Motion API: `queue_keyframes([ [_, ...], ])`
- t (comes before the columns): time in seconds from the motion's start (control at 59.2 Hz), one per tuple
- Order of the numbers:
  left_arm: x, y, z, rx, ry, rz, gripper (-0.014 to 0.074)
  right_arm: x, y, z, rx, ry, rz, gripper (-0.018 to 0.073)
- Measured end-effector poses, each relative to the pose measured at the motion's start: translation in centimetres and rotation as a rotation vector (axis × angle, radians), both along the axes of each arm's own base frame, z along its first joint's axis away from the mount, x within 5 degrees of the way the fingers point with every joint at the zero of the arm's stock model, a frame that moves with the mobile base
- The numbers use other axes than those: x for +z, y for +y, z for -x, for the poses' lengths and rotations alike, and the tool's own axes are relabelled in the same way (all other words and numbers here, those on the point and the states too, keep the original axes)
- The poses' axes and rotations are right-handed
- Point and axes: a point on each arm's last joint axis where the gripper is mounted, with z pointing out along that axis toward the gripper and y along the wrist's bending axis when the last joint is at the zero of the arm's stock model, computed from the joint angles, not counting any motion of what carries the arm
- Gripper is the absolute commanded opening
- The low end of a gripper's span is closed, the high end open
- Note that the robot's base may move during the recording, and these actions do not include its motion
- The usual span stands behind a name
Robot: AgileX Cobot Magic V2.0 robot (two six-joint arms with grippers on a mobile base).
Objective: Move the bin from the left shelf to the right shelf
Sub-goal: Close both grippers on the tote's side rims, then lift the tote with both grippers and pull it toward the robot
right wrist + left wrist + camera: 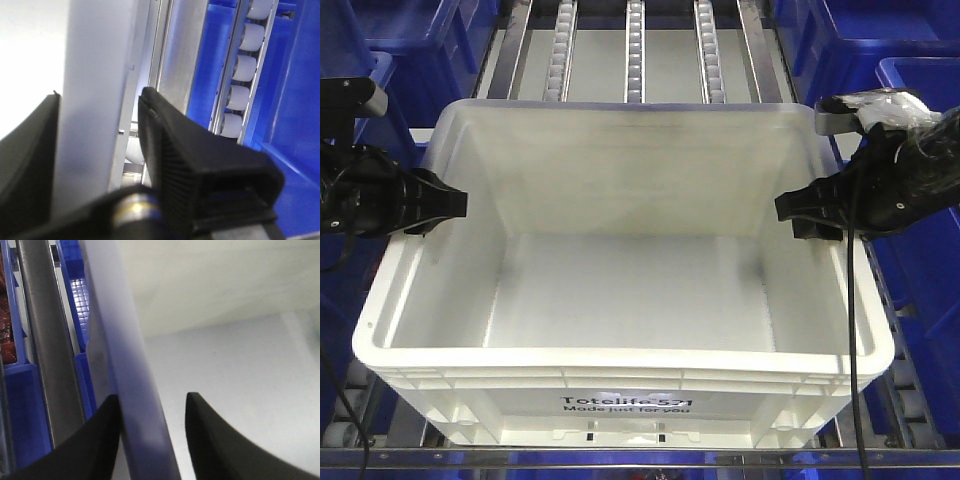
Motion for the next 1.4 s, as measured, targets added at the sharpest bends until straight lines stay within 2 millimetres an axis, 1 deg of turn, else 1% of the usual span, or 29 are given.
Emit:
queue_keyframes([
  [0.558,0.0,0.0,0.0,0.002,-0.001,0.006,-0.0008,0.0,0.0,0.0,0.019,-0.008,0.005,-0.0008],
  [0.693,0.1,0.0,-0.1,0.006,-0.006,0.013,-0.0008,0.4,0.1,0.2,0.037,-0.032,-0.003,-0.0006],
  [0.744,0.2,0.0,-0.1,0.006,-0.012,0.012,-0.0008,0.9,0.1,0.4,0.043,-0.047,-0.012,-0.0006],
  [0.879,0.9,-0.1,-0.2,-0.003,-0.007,0.022,-0.0008,1.7,0.0,1.1,0.042,-0.063,-0.024,-0.0004],
  [1.014,2.0,-0.2,0.0,-0.019,-0.015,0.032,-0.0008,1.9,-0.2,1.4,0.035,-0.069,-0.016,-0.0004],
  [1.2,3.7,-0.1,1.2,-0.024,-0.074,0.035,-0.0008,3.0,-0.3,2.2,0.034,-0.105,-0.03,-0.0004],
  [1.403,4.2,-0.1,1.9,-0.038,-0.07,0.039,-0.0007,4.0,-0.5,3.1,0.033,-0.128,-0.04,-0.0004],
])
